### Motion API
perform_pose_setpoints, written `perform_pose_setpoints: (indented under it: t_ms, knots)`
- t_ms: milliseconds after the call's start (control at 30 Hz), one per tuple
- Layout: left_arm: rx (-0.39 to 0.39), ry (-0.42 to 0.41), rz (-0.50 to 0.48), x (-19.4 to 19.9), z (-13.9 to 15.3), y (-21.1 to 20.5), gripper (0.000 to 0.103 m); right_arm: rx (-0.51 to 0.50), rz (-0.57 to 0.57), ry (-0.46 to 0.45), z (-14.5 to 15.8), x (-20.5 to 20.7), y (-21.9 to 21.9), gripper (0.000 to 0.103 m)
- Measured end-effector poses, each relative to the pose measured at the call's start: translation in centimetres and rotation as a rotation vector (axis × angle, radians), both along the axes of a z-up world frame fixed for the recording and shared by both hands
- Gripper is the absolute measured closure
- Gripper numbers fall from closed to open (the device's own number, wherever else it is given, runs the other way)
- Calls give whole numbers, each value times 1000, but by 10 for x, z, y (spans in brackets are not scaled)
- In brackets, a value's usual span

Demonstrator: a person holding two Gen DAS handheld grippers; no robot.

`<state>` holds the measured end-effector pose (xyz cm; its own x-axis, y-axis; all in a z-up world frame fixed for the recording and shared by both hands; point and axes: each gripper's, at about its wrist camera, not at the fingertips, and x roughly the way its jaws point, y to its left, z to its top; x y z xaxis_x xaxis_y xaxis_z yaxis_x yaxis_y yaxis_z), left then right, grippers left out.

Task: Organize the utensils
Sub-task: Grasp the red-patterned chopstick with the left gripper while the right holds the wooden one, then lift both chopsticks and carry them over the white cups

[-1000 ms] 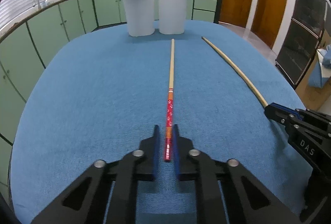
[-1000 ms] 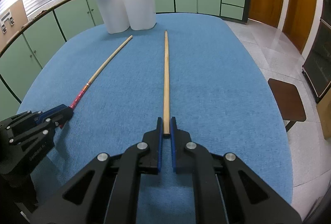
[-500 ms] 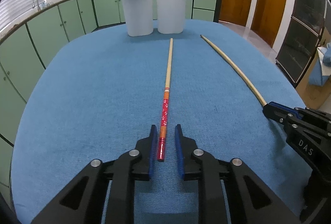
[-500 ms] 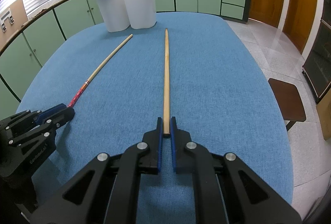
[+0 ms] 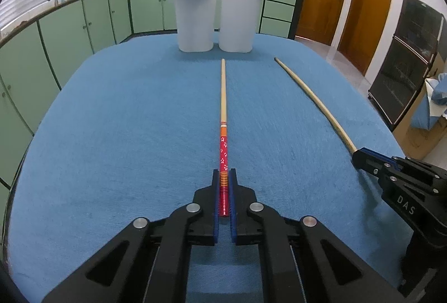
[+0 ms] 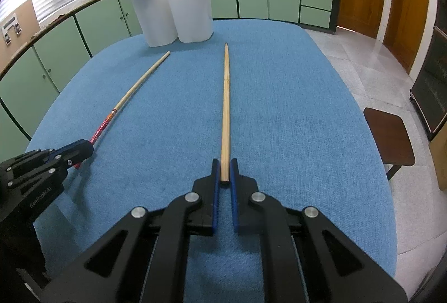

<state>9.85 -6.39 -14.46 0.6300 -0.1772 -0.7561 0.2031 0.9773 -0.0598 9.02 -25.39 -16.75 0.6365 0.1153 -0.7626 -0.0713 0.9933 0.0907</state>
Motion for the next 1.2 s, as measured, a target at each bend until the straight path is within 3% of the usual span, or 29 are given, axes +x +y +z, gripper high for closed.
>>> perform_pose_setpoints:
  t_ms: [300,633,800,967,1200]
  knots:
    - [-15,-95,-6,-9,53,11,97,-16,23,-84,31,-7,3,97]
    - [-50,-245,-26,-14,119,16,97,15,53,-228,99,-6,0,97]
    - [-41,-243,-35,-8,126,18,97,28,57,-273,124,-1,-2,97]
    - [-74,-208,-6,-6,114,29,97,29,51,-252,116,-2,-1,97]
    - [-78,-278,-1,-14,137,38,97,29,65,-274,128,0,4,97]
